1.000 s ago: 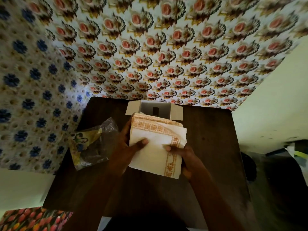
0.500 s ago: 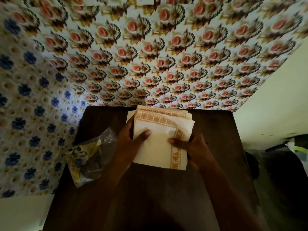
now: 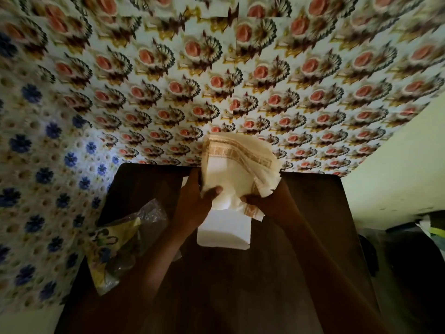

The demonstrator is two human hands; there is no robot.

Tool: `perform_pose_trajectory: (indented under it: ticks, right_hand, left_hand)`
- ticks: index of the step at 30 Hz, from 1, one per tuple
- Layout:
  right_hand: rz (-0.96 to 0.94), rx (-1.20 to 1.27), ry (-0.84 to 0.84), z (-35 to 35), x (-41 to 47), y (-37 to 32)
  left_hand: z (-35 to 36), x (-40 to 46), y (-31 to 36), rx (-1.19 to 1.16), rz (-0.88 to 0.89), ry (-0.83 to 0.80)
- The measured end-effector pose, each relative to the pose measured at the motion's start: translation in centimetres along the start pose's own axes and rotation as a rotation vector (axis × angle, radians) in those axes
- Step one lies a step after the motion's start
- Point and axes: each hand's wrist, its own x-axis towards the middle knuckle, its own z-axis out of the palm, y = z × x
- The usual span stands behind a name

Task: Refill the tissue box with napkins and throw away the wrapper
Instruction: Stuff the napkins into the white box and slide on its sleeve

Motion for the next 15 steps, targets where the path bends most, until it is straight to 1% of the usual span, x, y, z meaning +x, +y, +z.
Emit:
perform_pose_trajectory:
  ticks: [2, 3, 7, 9, 11, 13, 15]
  right_hand:
    - [0.005, 0.003, 0.077, 0.6, 0.7, -0.2]
    - [0.012, 0.02, 0.101, 0.9, 0.9, -0.4]
    - [0.051, 0.016, 0.159, 2.2, 2.2, -0.3]
    - [0.018, -0.043, 0.182, 2.5, 2.4, -0.2]
    - [-0.072, -0.106, 0.192, 2.8, 2.4, 0.3]
    - [-0.12, -0.148, 0.208, 3.1, 2.2, 0.5]
    - [-0.184, -0.24, 0.235, 3.2, 2.1, 0.6]
  left_hand:
    - [0.1, 1.1, -0.1, 0.071, 0.021, -0.002]
    - [0.1, 1.5, 0.0, 0.096, 0.019, -0.029]
    - [-0.4, 2.6, 0.0, 0.204, -0.031, -0.25]
    - [-0.9, 2.8, -0.4, 0.304, -0.03, -0.307]
    - [-1.3, 3.3, -1.2, 0.334, -0.022, -0.294]
    - [-1.2, 3.6, -1.7, 0.376, 0.023, -0.224]
    - [-0.8, 3.7, -2.3, 0.444, 0.073, -0.15]
